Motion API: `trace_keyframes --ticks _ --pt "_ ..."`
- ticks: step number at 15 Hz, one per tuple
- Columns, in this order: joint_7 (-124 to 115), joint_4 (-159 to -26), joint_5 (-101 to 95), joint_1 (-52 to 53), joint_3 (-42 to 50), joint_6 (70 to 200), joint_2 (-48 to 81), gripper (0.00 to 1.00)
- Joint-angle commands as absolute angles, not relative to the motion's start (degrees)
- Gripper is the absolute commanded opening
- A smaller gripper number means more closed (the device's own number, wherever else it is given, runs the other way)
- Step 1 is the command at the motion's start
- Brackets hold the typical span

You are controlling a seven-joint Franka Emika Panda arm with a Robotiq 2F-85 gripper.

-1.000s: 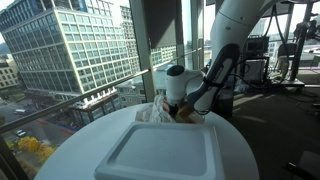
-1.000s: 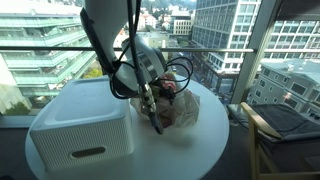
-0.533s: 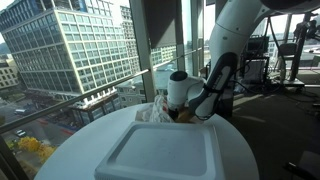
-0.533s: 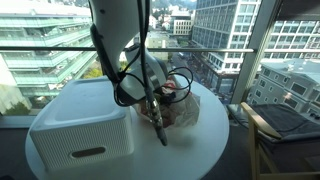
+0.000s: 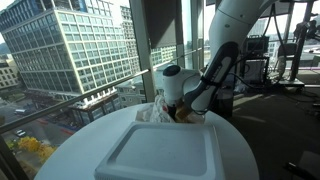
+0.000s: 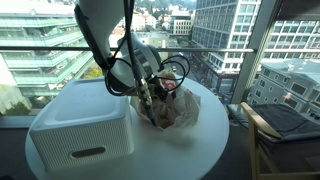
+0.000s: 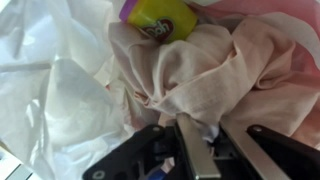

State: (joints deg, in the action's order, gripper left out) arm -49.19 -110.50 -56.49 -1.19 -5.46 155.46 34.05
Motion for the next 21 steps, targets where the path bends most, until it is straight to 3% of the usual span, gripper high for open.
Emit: trace_keyframes --ticks 1,8,16,21 --pt "-46.8 -115.2 -48.2 4.8 -3.6 145.4 22.6 0.1" --pt "-35.0 -113.6 -38.6 11.5 -6.5 111.8 7.0 0.13" --pt "-33.2 -113.0 -38.4 14.9 -13.9 124.4 -3.4 0.12" --pt "-33.4 -115.0 -37.0 15.1 -15.5 140.3 -4.5 0.13"
